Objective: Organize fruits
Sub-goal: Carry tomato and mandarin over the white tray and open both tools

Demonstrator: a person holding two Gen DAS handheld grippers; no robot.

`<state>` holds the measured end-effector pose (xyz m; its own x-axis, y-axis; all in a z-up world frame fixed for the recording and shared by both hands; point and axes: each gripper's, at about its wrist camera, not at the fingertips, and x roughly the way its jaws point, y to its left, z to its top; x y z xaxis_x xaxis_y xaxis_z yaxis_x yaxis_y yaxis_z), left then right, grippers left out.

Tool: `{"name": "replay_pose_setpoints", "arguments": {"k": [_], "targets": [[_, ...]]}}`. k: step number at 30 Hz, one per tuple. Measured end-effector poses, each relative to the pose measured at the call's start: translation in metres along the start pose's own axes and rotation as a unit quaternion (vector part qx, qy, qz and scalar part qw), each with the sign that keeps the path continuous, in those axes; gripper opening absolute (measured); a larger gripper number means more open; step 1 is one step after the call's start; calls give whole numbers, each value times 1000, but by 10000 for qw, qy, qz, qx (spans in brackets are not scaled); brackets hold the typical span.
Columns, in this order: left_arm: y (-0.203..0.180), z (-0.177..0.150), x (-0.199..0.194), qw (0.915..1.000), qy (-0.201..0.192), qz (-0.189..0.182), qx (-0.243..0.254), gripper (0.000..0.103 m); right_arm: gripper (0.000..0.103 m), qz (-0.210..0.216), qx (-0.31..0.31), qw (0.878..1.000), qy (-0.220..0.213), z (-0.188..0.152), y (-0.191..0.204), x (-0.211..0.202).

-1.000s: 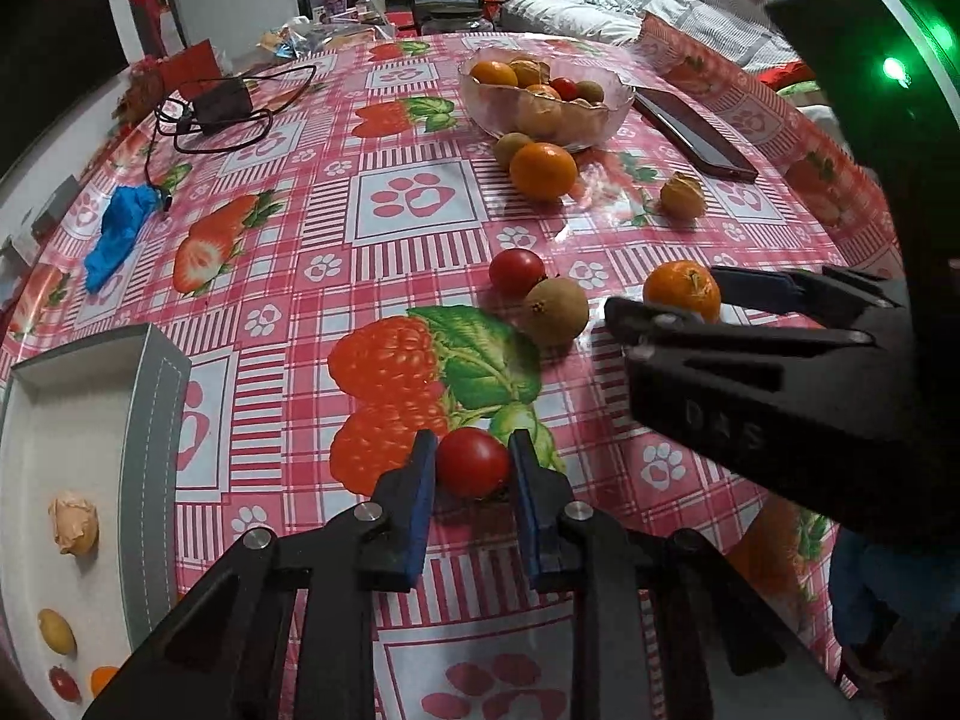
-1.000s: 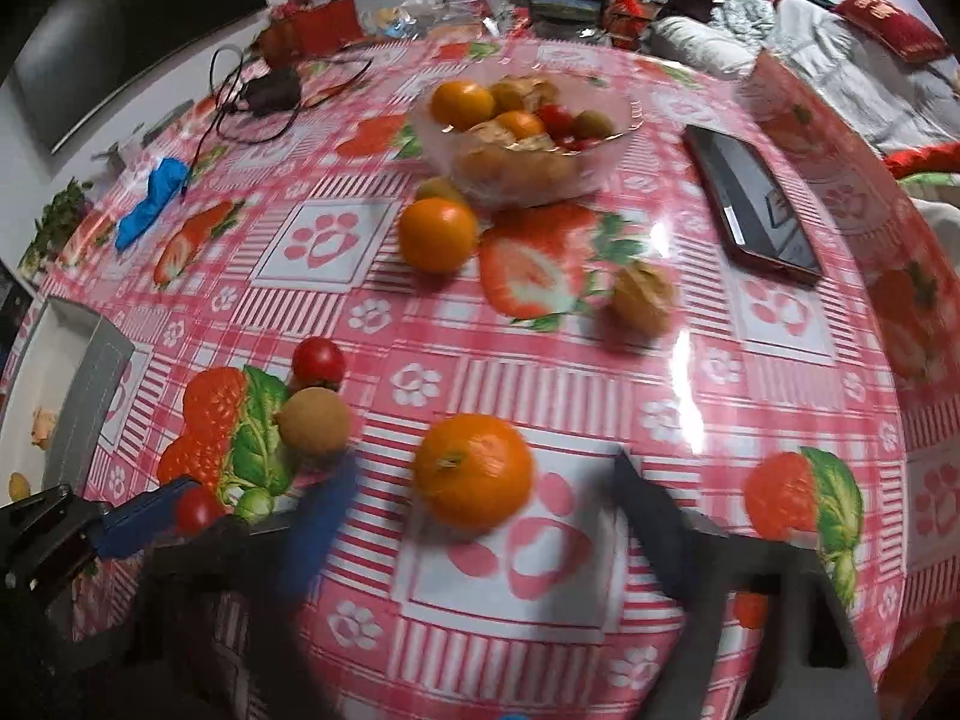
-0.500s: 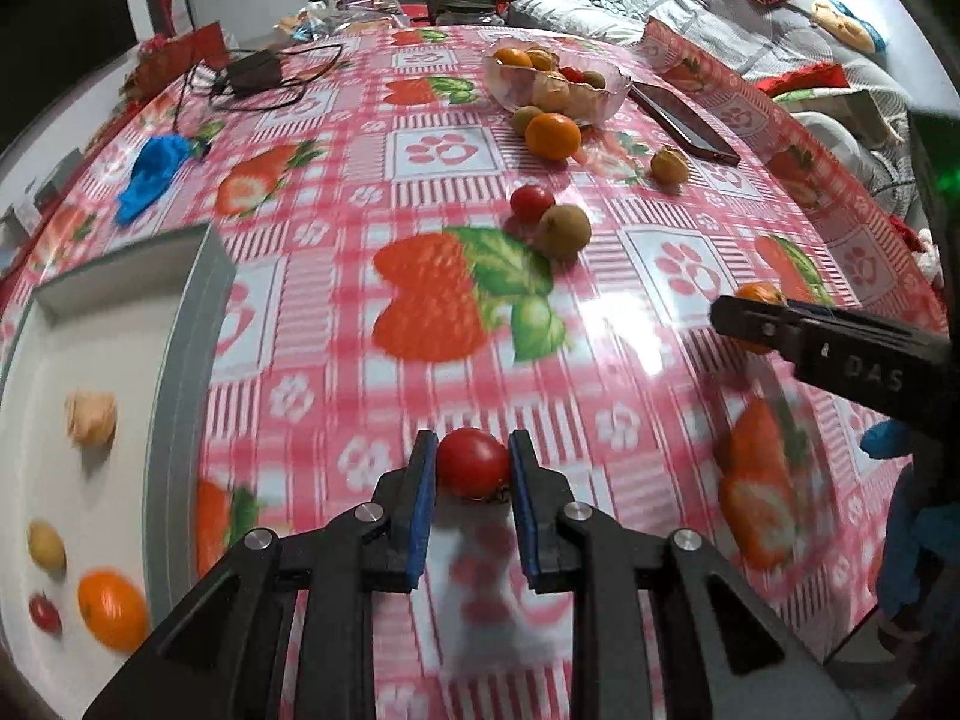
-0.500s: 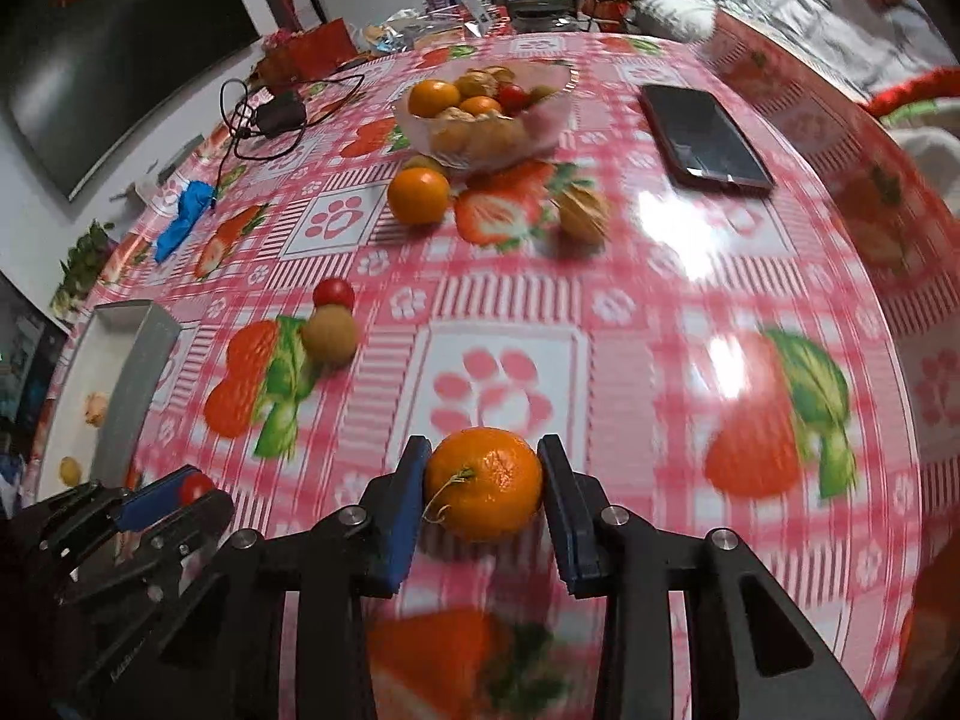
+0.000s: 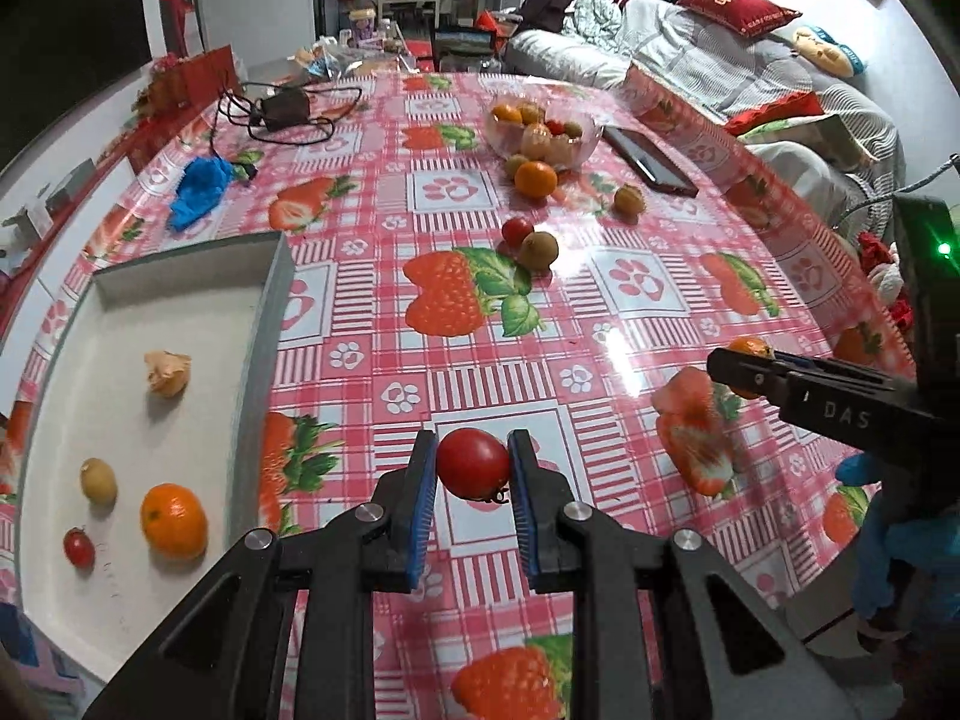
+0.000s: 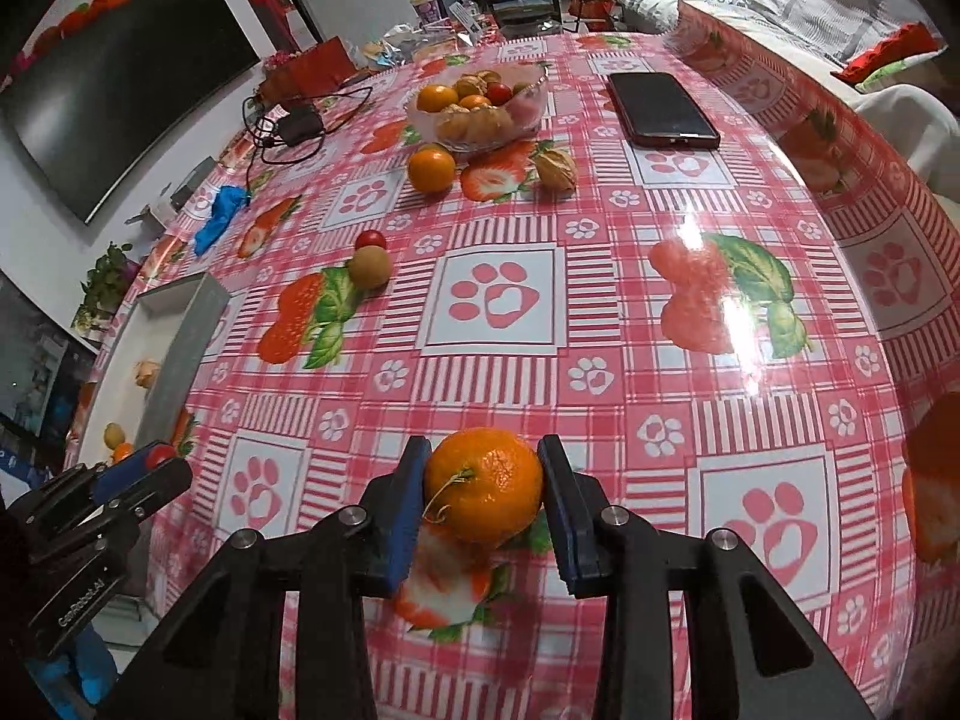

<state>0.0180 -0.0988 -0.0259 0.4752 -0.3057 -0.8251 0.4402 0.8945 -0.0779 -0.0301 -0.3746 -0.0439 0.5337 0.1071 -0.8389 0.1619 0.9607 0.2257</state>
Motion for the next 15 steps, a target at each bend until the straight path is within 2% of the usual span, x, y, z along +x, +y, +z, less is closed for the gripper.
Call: {"name": "replay_pose_setpoints", "arguments": {"k": [15], "targets": [[48,-15,-39,9986,-336,116,-391,26,38,119,-292,9995,-73,0,50,-15]]}}
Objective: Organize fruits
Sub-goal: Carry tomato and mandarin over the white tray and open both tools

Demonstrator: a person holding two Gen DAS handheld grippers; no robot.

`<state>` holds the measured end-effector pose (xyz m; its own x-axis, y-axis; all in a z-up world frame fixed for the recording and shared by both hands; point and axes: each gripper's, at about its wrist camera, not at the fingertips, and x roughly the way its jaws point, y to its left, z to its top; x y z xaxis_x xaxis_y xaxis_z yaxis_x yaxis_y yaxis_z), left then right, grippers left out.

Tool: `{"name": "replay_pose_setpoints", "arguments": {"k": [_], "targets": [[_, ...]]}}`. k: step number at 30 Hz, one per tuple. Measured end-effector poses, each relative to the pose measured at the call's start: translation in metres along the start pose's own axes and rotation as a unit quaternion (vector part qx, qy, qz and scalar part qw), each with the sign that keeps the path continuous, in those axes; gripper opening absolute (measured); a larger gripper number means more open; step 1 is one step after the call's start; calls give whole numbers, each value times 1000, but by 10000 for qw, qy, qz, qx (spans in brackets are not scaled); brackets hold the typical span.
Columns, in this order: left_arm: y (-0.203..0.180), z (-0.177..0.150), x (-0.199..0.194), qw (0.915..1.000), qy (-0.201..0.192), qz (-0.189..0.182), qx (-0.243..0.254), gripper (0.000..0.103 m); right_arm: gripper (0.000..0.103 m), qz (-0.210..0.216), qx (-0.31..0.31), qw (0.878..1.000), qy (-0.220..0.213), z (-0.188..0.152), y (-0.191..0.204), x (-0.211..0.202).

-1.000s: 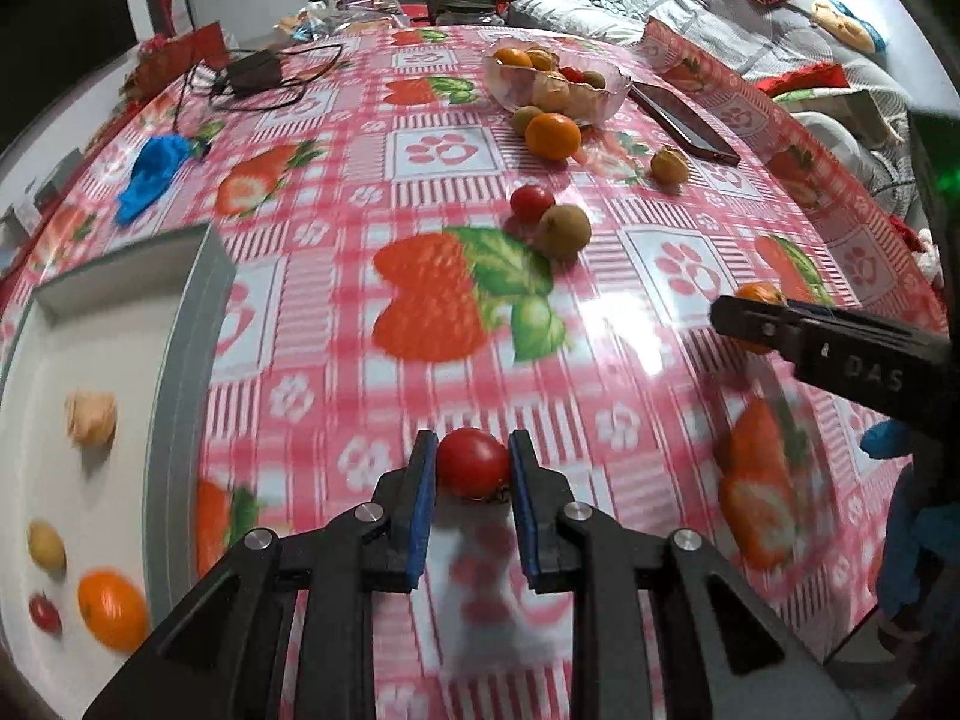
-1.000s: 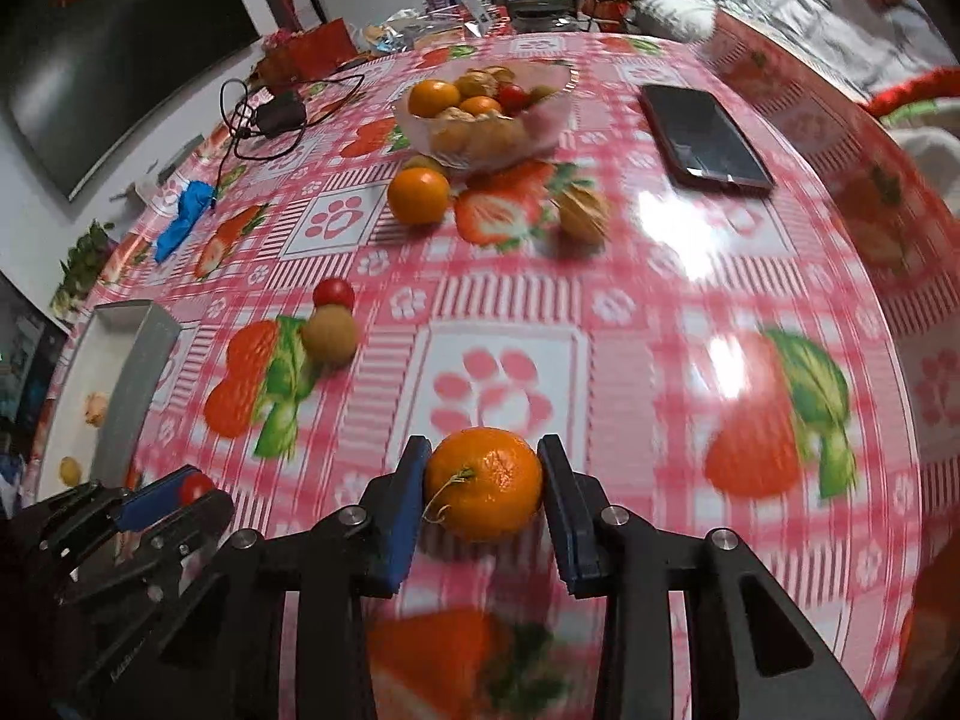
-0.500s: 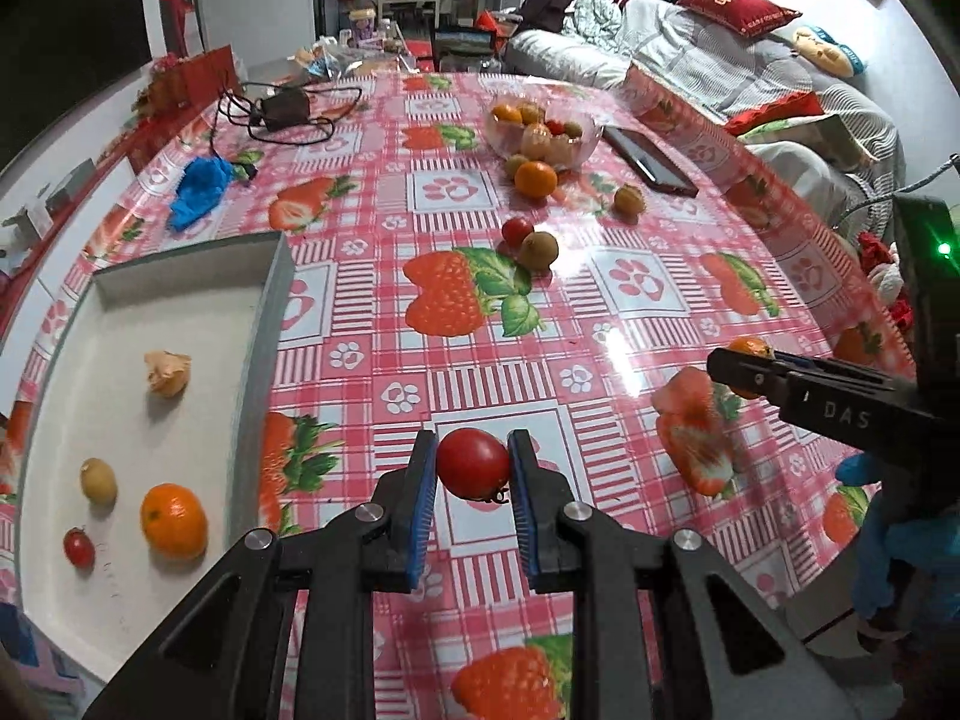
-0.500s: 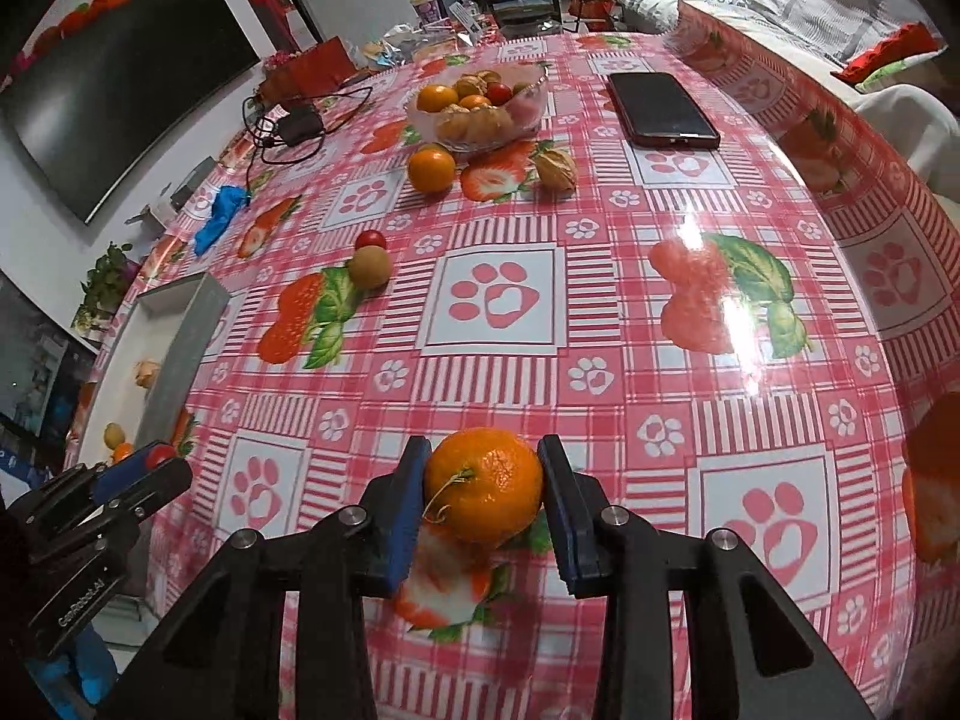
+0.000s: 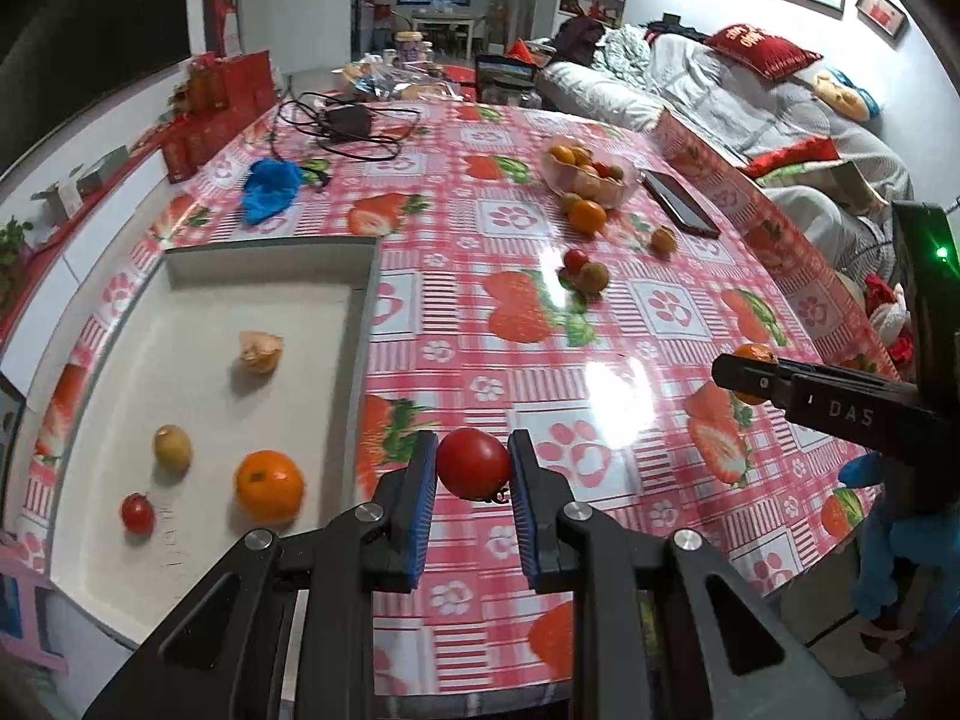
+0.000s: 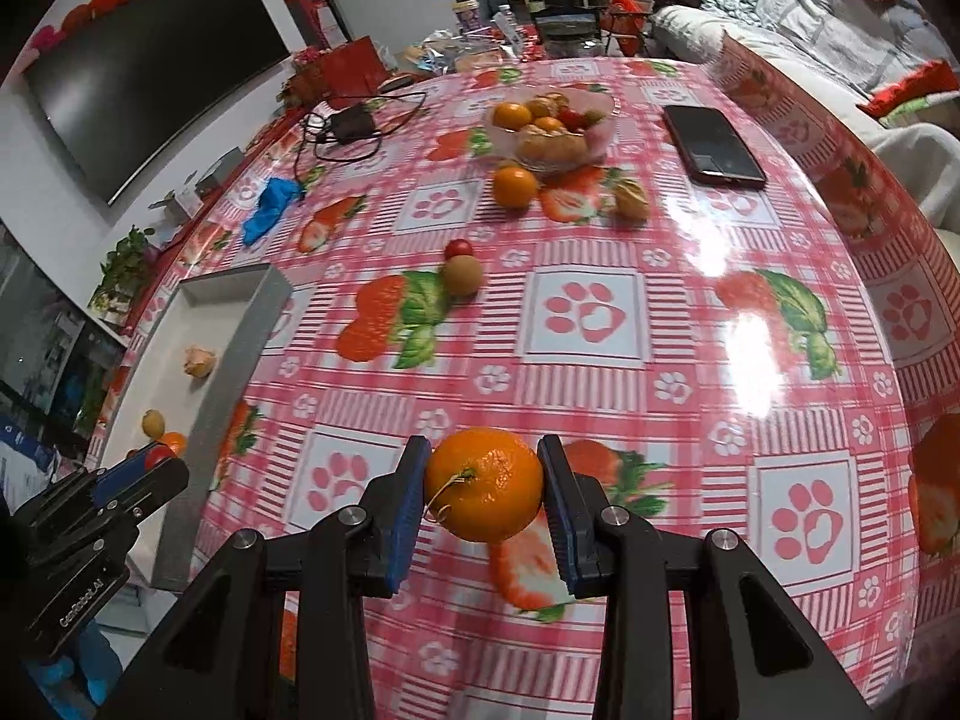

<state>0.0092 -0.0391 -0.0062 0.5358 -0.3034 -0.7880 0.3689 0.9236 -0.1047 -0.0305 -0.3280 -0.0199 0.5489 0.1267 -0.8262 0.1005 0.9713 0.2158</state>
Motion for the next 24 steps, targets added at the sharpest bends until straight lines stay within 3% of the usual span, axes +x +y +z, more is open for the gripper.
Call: {"name": "replay_pose_setpoints", "arguments": {"k": [24], "targets": [[132,-13,-18,9933,-239,621,-947,26,38,509,-1220,9907,335,21,157,41]]}}
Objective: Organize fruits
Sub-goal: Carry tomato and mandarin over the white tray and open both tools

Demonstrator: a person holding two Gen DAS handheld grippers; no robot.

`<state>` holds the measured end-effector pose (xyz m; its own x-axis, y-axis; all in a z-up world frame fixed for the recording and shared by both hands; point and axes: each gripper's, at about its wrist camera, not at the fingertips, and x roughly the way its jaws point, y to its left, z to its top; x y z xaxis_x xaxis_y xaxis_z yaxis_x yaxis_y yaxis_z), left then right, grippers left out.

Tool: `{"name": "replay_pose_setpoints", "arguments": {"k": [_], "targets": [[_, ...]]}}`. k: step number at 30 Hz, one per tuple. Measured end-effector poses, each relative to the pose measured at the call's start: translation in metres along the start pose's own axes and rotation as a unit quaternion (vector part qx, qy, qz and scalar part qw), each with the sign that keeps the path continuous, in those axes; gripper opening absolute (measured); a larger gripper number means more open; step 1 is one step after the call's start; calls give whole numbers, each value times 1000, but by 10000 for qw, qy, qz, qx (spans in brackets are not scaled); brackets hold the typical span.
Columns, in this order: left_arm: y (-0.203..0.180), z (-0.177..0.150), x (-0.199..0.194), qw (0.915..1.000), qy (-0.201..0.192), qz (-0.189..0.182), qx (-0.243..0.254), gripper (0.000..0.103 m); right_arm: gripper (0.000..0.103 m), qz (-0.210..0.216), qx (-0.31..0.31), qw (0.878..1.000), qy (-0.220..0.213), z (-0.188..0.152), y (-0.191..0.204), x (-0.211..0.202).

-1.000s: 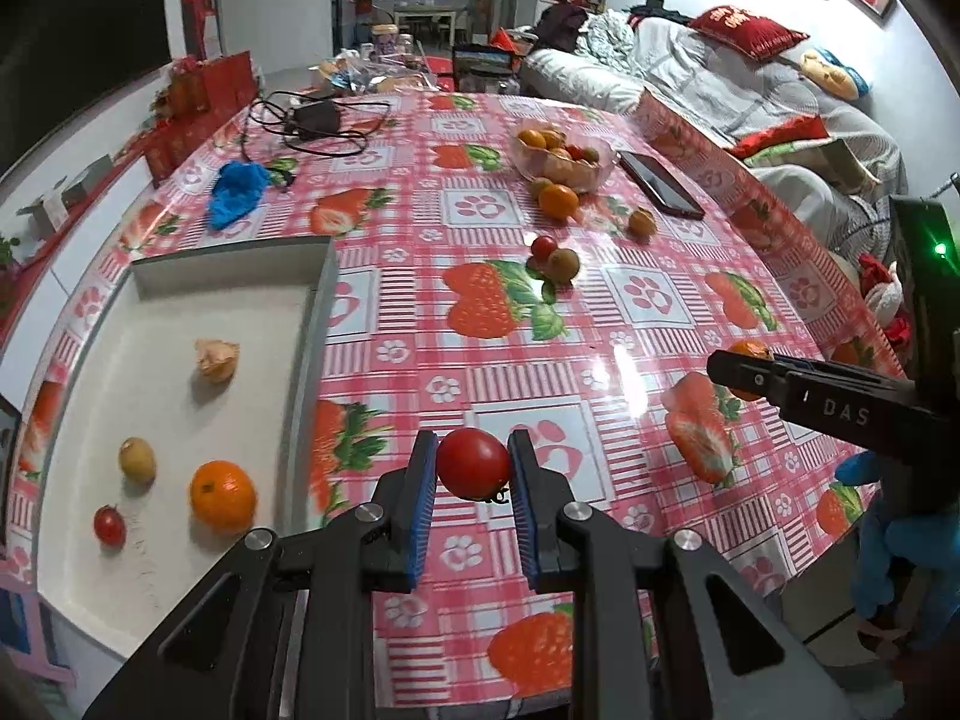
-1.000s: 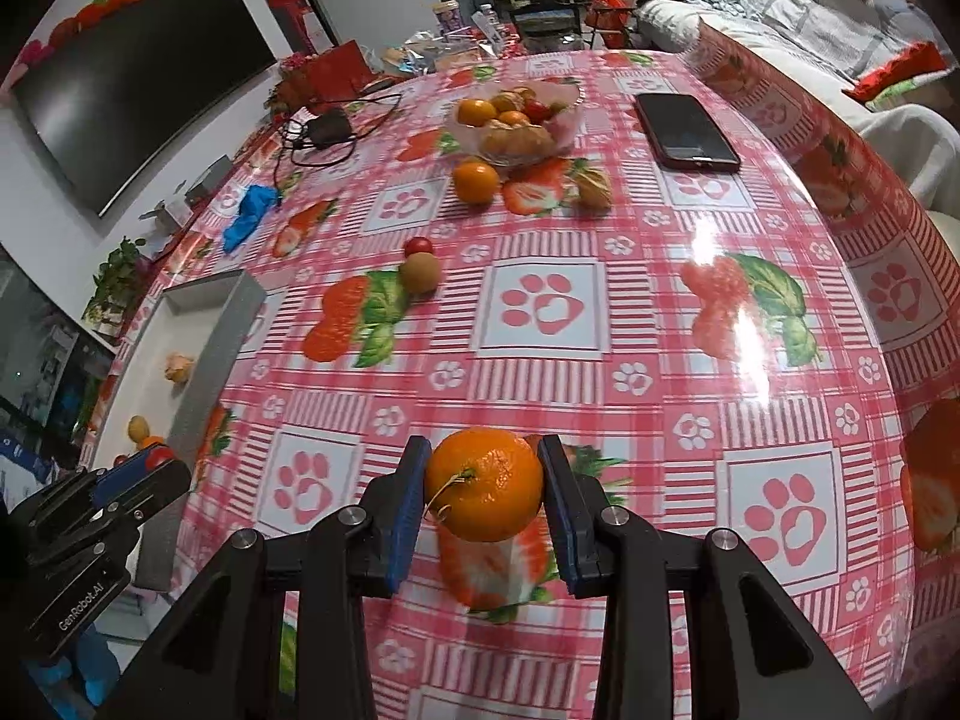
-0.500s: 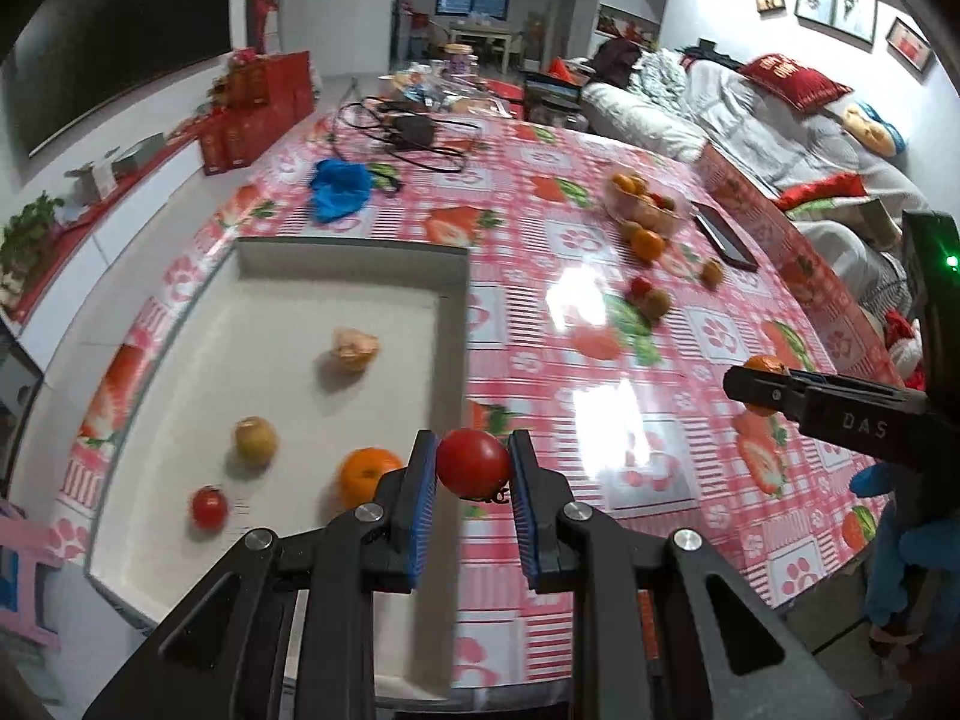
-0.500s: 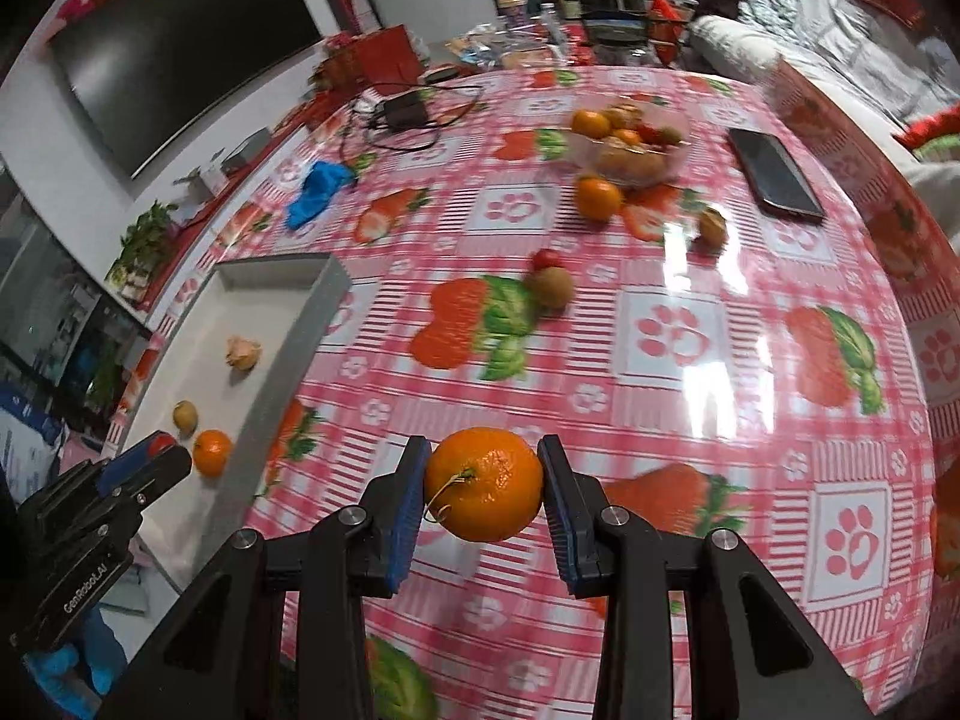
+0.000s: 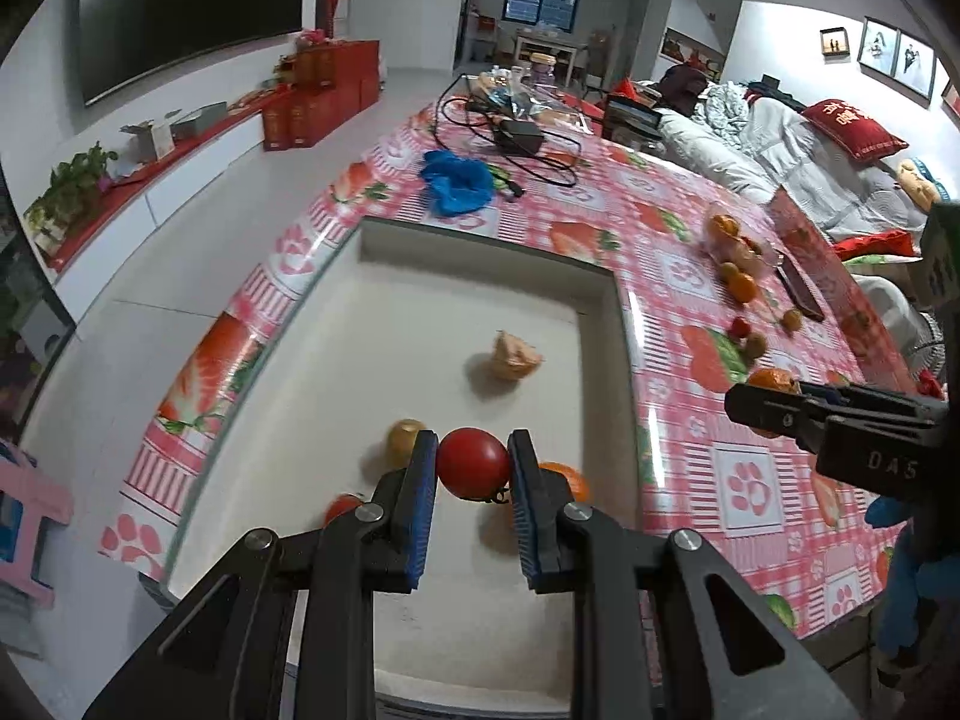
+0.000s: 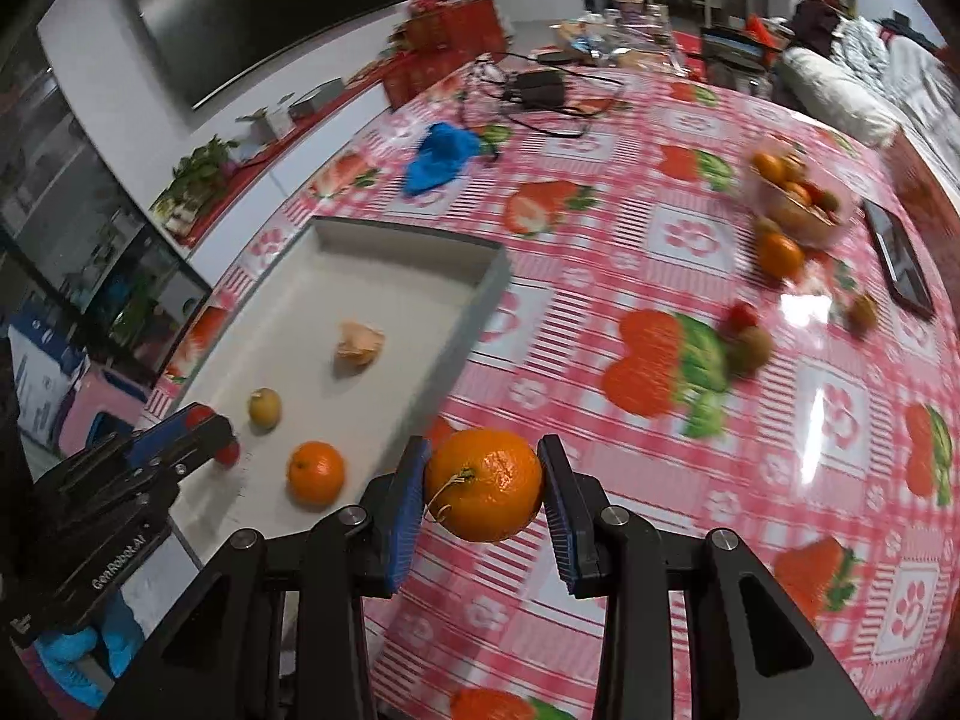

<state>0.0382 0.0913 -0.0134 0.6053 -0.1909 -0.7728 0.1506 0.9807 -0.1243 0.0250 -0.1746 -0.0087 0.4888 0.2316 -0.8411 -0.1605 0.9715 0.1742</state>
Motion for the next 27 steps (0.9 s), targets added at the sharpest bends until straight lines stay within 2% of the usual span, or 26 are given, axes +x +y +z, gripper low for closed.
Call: {"name": "replay_pose_setpoints", "arguments": {"k": [10,21,27], "targets": [[27,-6,23,9993,278,131,-191,26,38,195,-406,9986,262,19,48,38],[30,-7,34,9990,389,126,-192,26,38,196,-446,9975,502,26,64,73],[29,-7,38,9988,426,176,-166,27,38,188,-498,9968,593,25,66,78]]}}
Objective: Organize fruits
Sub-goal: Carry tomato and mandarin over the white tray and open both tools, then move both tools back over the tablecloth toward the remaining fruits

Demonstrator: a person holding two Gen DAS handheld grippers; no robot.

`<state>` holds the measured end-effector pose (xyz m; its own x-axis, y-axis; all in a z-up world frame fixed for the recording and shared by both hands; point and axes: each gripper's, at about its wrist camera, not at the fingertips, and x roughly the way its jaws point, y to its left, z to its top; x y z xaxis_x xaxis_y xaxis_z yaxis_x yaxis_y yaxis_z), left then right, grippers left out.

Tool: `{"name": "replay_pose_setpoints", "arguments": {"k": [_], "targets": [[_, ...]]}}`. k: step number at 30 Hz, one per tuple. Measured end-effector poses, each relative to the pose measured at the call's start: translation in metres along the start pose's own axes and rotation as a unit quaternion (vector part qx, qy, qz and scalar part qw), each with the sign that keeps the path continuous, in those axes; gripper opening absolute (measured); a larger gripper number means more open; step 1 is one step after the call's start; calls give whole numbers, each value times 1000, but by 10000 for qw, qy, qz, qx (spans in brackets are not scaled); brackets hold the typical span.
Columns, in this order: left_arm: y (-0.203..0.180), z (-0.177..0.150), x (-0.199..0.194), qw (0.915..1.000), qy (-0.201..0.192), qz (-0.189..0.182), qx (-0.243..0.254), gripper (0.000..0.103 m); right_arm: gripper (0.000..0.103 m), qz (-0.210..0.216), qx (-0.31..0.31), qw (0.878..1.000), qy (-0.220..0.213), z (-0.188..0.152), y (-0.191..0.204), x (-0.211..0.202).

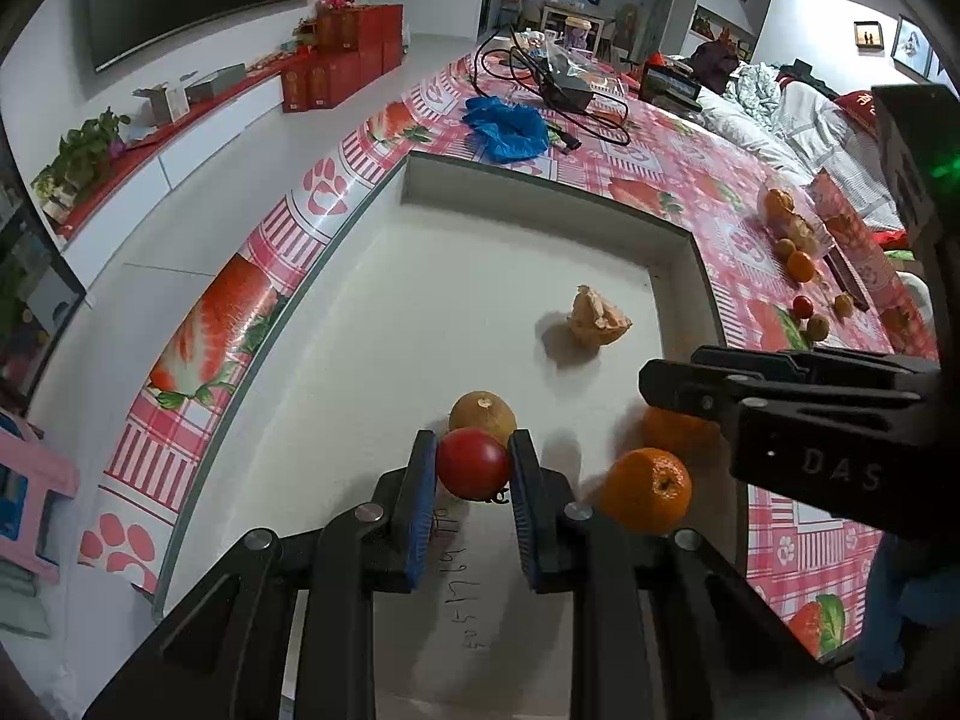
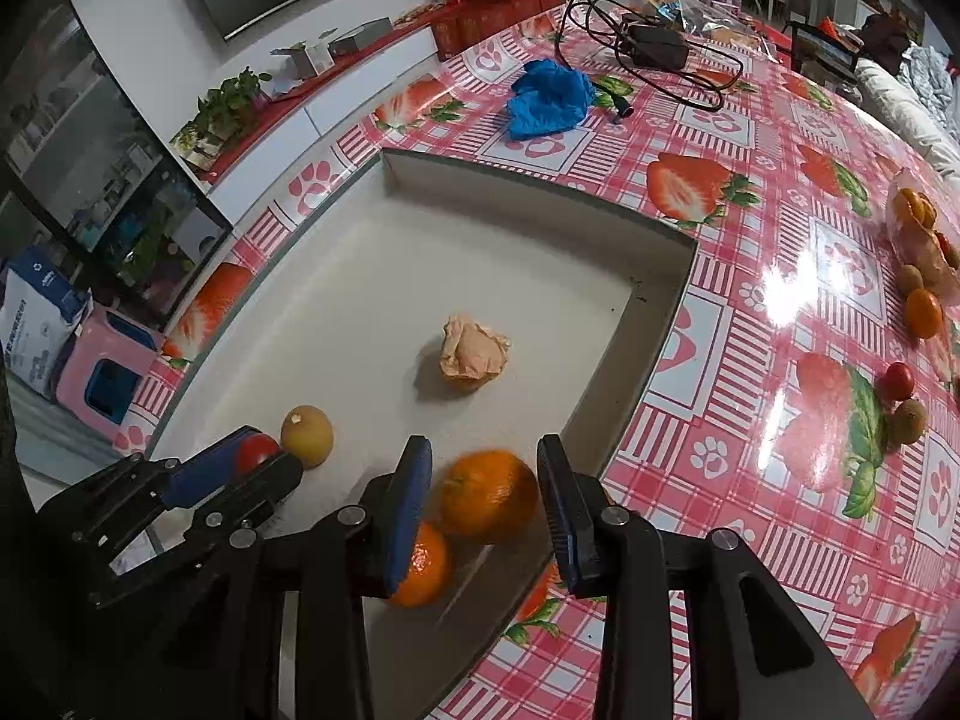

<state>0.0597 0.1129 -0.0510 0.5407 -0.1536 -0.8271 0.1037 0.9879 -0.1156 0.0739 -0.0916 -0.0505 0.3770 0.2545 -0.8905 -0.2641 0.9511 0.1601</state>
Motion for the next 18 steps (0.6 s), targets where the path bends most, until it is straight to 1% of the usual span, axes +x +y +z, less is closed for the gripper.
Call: {"name": "replay_pose_setpoints", "arguments": {"k": [1,2,3,4,6,7,8,9,11,12,13,14,18], "targets": [[0,0,1,10000,18,-6,1,27,39,15,-13,10000,-1,1,0,0],[-1,0,1,10000,36,-9,-1,28,42,23,-24,10000,-5,1,0,-1],[-1,0,1,10000,48,0,5,32,52,22,-38,10000,-31,2,0,-2],[-2,1,0,10000,47,15,14,35,56,13,-45,10000,-65,2,0,-4],[-3,1,-2,10000,13,34,27,53,56,22,-43,9999,-89,2,0,-6],[-4,1,-3,10000,-6,41,26,57,56,49,-32,9999,-101,3,0,-8],[-4,2,-5,10000,-34,47,15,64,56,58,-19,9999,-114,3,-1,-9],[-5,2,-7,10000,-47,40,6,69,56,58,-7,9999,-128,3,-1,-11],[-6,4,-10,10000,-60,0,-16,73,57,73,26,9998,-167,2,-4,-16],[-8,5,-11,10000,-60,-4,-18,75,70,74,48,9998,-180,2,-5,-18],[-9,5,-12,10000,-66,-1,-10,76,91,75,85,9997,-214,2,-7,-21],[-12,6,-14,10000,-75,6,21,77,96,85,128,9994,-315,1,-10,-27],[-24,11,-16,9999,-40,12,151,78,96,42,203,9988,-433,0,-20,-39]]}}
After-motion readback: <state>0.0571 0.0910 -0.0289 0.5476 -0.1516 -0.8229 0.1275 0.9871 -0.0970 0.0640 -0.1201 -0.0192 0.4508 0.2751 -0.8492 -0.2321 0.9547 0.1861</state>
